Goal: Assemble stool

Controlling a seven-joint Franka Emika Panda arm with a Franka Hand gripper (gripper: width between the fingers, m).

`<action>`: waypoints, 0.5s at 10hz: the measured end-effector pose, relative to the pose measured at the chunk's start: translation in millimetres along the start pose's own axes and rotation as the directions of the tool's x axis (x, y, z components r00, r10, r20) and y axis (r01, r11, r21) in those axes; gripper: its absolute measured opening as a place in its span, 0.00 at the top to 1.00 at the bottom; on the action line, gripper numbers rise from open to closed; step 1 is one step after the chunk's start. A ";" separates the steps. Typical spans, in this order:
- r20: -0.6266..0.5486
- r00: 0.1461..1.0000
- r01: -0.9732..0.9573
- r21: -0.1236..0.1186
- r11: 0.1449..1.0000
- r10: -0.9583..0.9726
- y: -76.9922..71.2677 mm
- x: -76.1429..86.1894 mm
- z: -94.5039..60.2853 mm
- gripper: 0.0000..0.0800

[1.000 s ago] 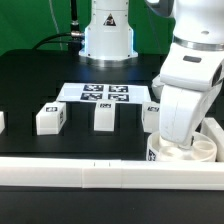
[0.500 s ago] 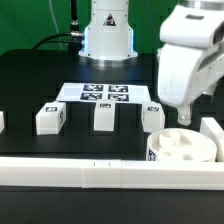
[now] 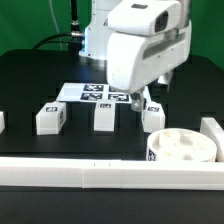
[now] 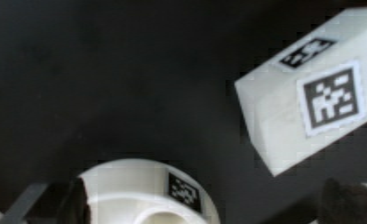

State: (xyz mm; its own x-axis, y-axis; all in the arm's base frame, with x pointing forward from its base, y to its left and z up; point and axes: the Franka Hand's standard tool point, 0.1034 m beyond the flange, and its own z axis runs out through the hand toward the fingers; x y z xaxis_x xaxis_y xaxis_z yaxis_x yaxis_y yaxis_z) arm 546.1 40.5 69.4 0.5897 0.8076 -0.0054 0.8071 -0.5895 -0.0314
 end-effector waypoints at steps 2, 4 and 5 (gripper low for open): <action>0.002 1.000 -0.013 0.002 1.000 0.013 -0.2 -0.5 1.4 0.19; -0.006 0.990 -0.141 0.000 0.990 0.141 -0.5 0.5 2.6 0.19; -0.025 0.947 -0.319 -0.007 0.948 0.319 -2.1 0.4 6.7 0.19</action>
Offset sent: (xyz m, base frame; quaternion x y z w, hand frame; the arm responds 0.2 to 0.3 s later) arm 0.0000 0.0000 0.0000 0.0000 0.0000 0.1296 0.9916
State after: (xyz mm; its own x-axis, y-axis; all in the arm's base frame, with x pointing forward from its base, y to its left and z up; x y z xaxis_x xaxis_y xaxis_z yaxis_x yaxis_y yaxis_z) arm 544.4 42.2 62.8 0.8169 0.5768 0.0096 0.5768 -0.8166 -0.0212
